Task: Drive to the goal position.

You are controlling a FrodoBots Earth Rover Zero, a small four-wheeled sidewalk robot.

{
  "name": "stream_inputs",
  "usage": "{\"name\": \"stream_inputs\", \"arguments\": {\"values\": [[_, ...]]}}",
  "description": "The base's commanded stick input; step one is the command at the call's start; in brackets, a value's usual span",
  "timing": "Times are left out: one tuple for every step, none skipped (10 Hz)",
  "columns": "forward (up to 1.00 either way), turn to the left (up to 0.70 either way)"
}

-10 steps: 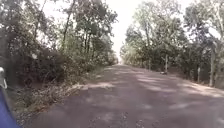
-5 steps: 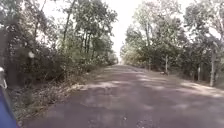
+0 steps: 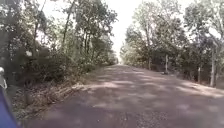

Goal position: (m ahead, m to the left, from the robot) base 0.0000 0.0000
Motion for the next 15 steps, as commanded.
{"name": "stream_inputs", "arguments": {"values": [[0.05, -0.03], [0.05, -0.03], [0.06, -0.03], [0.06, -0.03], [0.05, -0.03], [0.05, -0.03], [0.06, -0.03], [0.05, -0.03], [0.06, -0.03], [0.06, -0.03], [0.05, -0.03], [0.05, -0.03], [0.05, -0.03], [0.05, -0.03], [0.05, -0.03]]}}
